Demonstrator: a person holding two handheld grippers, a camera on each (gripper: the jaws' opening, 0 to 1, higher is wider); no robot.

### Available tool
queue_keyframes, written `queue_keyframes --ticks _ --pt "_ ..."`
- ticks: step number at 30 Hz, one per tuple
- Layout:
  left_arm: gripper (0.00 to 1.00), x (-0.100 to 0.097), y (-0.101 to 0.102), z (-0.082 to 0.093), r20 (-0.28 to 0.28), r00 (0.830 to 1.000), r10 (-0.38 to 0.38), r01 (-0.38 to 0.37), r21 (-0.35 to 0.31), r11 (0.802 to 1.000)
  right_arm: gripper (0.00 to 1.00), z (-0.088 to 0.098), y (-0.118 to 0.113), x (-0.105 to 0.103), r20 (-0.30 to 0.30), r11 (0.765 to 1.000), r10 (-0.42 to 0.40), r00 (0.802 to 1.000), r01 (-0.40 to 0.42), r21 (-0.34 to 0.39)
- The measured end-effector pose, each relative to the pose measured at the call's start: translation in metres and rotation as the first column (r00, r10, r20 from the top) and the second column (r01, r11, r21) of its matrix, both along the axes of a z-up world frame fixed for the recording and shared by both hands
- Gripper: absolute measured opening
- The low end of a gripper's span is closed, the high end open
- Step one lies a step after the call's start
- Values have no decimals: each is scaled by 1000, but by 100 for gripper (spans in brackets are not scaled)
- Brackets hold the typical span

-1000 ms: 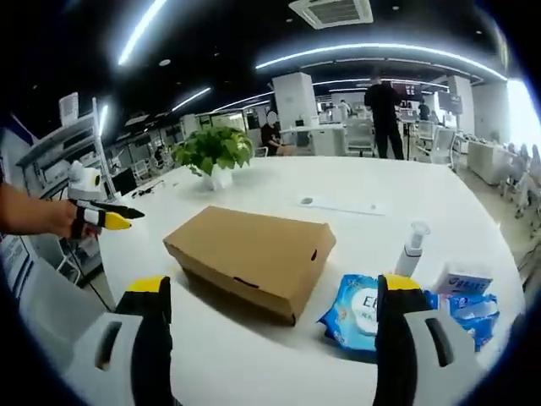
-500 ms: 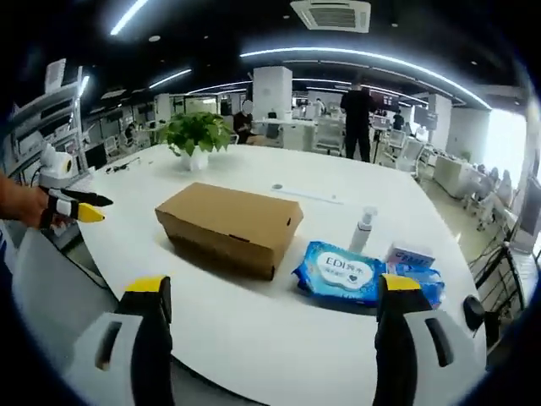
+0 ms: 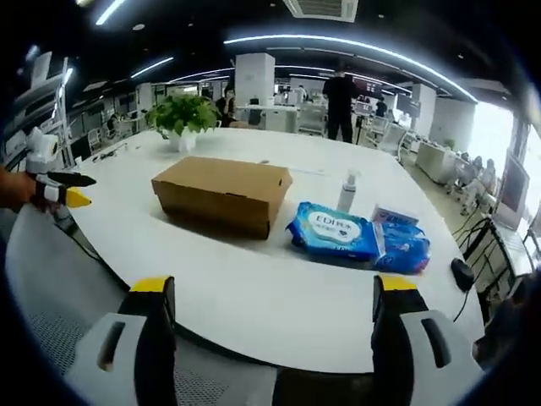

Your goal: Operate the shoe box by opening the lid, removing the specified soft item, and placing it in the target area until the item is outside and the box remains undamaged.

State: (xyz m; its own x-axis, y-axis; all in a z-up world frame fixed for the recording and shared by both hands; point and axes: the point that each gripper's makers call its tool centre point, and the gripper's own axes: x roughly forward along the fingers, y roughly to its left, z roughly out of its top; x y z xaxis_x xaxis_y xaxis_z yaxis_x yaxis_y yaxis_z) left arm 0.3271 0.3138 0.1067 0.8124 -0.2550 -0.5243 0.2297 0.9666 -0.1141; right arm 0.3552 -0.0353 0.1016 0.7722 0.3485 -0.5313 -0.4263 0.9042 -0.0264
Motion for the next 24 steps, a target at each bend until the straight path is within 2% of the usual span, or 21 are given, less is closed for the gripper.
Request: queue_keyframes --ticks 3,6,9,12,19,24 --pt "98 1 1 1 -1 999 35 -35 -30 999 88 2 7 -1 -7 999 -6 1000 6 43" --pt "94 3 1 2 19 1000 4 -4 21 1000 85 3 9 -1 6 1000 5 1000 -5 30" --pt "90 0 -2 -8 -12 1000 -11 11 27 1000 81 0 7 -2 5 1000 4 1000 -4 24" --pt "87 -3 -2 -12 -35 999 -9 9 3 1000 78 -2 7 -4 1 1000 18 1000 -18 12" --pt "92 -3 1 -16 -45 999 3 -2 22 1000 78 -3 9 -5 0 999 39 999 -39 -9" --pt "92 -3 1 -19 -50 999 3 -2 23 1000 78 -4 10 -6 -5 999 47 999 -47 -16"
